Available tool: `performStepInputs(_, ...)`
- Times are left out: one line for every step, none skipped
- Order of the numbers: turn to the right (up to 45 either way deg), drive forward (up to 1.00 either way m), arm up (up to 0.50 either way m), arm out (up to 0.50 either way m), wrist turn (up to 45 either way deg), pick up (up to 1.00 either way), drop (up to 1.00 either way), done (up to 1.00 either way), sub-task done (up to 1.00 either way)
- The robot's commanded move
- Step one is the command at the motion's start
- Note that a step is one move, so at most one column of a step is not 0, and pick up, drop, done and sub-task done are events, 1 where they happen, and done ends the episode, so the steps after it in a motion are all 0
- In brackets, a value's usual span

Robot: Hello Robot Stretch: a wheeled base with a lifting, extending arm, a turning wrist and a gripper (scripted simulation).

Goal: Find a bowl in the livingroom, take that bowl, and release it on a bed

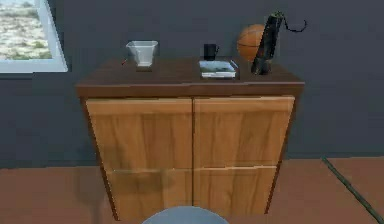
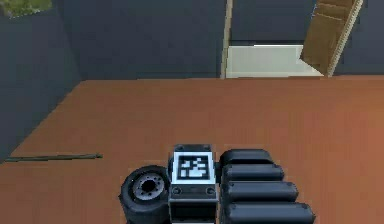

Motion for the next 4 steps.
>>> performStepInputs(42.0, 0.00, 0.00, 0.00, 0.0, 0.00, 0.00, 0.00, 0.00)
performStepInputs(0.0, 0.10, 0.00, 0.00, 0.0, 0.00, 0.00, 0.00, 0.00)
performStepInputs(-45.0, 0.00, 0.00, 0.00, 0.0, 0.00, 0.00, 0.00, 0.00)
performStepInputs(-42.0, 0.00, 0.00, 0.00, 0.0, 0.00, 0.00, 0.00, 0.00)
